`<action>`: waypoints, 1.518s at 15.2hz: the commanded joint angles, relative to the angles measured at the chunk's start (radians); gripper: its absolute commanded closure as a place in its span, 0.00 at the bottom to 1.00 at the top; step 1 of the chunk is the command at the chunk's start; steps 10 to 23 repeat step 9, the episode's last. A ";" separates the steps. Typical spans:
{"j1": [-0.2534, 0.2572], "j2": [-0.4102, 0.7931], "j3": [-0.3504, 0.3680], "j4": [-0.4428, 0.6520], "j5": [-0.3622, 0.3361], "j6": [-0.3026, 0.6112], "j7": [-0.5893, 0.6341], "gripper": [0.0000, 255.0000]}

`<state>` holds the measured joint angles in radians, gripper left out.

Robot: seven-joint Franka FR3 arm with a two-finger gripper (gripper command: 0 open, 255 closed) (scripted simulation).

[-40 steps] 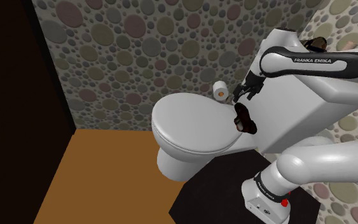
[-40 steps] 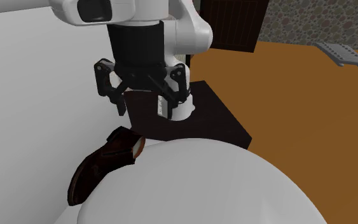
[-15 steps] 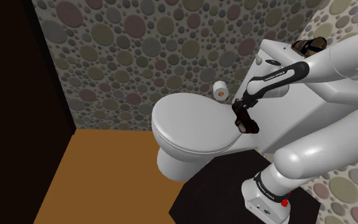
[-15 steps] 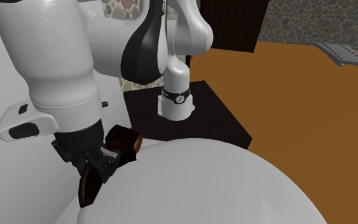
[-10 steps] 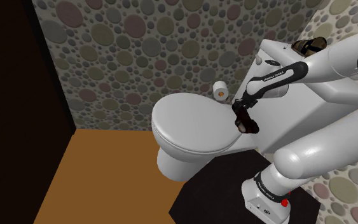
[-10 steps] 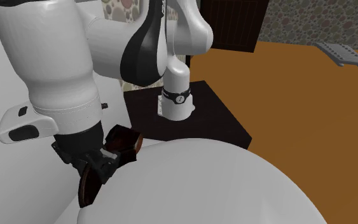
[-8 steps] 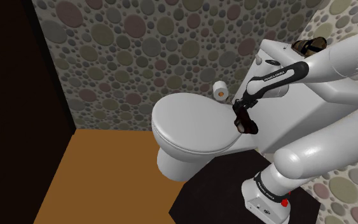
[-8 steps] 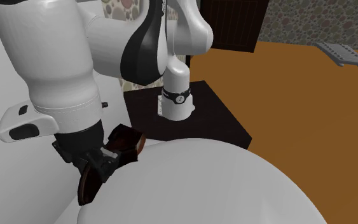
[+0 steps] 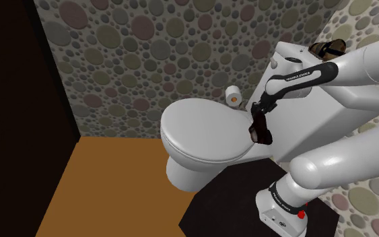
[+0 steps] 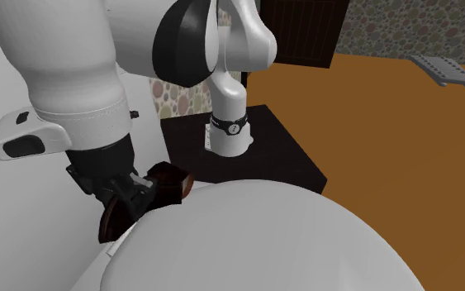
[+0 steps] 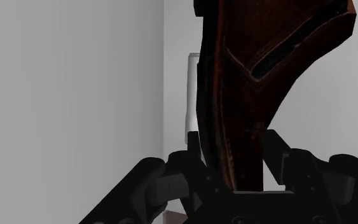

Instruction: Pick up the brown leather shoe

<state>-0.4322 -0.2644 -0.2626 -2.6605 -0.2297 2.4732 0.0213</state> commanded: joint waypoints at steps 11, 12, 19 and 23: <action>-0.012 -0.092 0.005 0.061 0.007 -0.132 -0.010 1.00; -0.012 -0.092 0.005 0.061 0.007 -0.132 -0.010 1.00; -0.012 -0.092 0.005 0.061 0.007 -0.132 -0.010 1.00; -0.012 -0.092 0.005 0.061 0.007 -0.132 -0.010 1.00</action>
